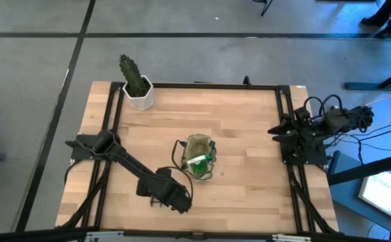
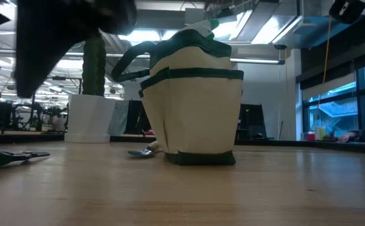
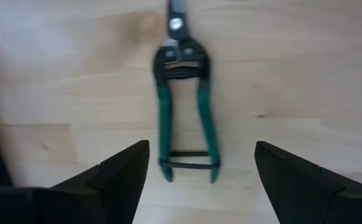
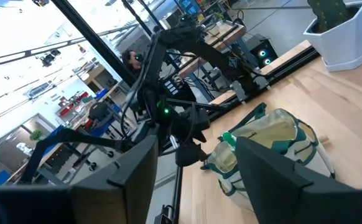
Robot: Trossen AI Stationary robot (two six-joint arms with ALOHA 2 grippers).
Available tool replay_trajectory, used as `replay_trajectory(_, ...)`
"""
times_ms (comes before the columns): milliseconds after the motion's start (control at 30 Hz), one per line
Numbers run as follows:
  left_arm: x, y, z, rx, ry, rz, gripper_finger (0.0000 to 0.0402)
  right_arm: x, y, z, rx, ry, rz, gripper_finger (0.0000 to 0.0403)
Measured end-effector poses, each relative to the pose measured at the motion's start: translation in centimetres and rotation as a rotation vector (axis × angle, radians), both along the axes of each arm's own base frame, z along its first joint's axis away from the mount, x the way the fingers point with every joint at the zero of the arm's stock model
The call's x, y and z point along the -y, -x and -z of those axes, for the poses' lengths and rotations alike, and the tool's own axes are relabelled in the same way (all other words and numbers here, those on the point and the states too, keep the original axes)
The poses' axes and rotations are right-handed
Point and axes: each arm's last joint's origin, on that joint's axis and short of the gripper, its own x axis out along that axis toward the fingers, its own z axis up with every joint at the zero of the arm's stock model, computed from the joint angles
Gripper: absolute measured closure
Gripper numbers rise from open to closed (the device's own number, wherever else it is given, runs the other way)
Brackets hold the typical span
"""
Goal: Pick & Place Garden tools in Gardening bag
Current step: Put the green shear scissors into the light brown gardening bag
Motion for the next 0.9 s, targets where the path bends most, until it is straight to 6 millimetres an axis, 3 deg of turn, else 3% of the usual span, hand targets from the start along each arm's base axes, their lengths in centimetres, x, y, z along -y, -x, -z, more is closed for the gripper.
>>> replay_trajectory(400,0.8,0.5,2.6,0.017,0.044,-0.043,0.0113,0.0,0.0,0.1,-0.005,0.006,0.000,0.0182)
replay_trajectory(700,1.7,1.3,2.4,0.021,0.018,-0.042,0.0113,0.0,0.0,0.1,-0.005,0.002,0.000,0.0182)
replay_trajectory(900,2.3,2.2,3.6,-0.004,0.020,-0.023,0.0113,0.0,0.0,0.1,-0.005,0.002,0.003,0.0182)
